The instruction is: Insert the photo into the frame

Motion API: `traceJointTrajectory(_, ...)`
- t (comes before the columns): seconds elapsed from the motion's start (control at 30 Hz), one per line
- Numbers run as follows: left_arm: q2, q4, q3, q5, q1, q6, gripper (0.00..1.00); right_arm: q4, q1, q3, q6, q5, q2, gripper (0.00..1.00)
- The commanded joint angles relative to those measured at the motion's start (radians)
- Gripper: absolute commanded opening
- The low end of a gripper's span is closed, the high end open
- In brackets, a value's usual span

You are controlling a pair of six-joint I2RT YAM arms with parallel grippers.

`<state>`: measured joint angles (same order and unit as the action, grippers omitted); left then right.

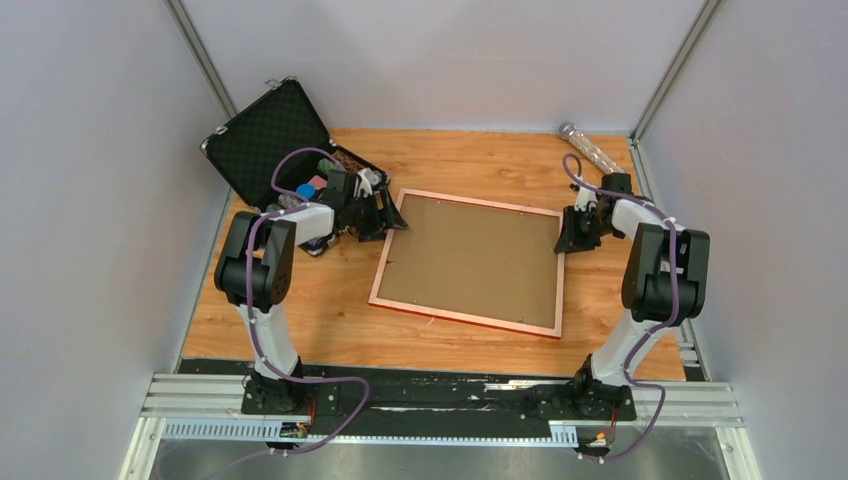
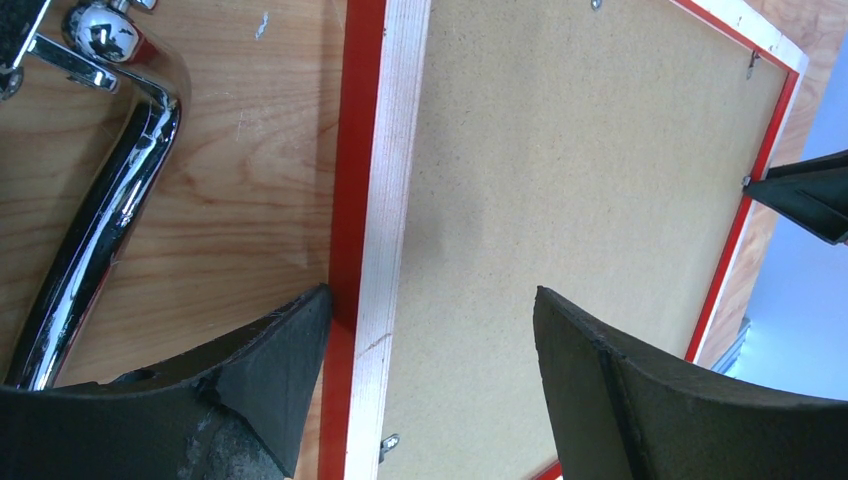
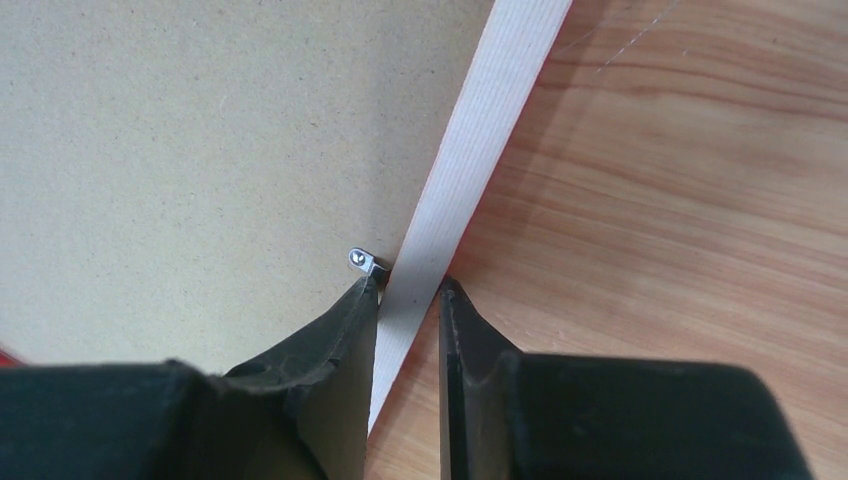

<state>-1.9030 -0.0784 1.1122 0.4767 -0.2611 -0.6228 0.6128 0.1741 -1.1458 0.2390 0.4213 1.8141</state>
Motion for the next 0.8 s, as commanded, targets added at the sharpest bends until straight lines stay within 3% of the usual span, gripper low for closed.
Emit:
traceJointTrajectory(0.0,-0.06,-0.101,-0.022,-0.05,-0.007,0.034,0.83,-0.045,-0.001,-0.035,0.073,0.033,0.036,0.21)
traceJointTrajectory(0.17,-0.061,-0.103,-0.021,-0.054,-0.007,0.034,0.83,-0.032,-0.001,-0.061,0.106,0.038,0.052,0.24)
traceJointTrajectory(0.4,-0.057,-0.106,-0.016,-0.055,-0.007,0.037,0.83,-0.019,0.012,-0.092,0.069,0.044,0.036,0.51)
traceJointTrajectory(0.77,-0.048,-0.115,-0.006,-0.059,-0.005,0.048,0.84,-0.002,0.018,-0.075,0.047,0.048,-0.054,0.54)
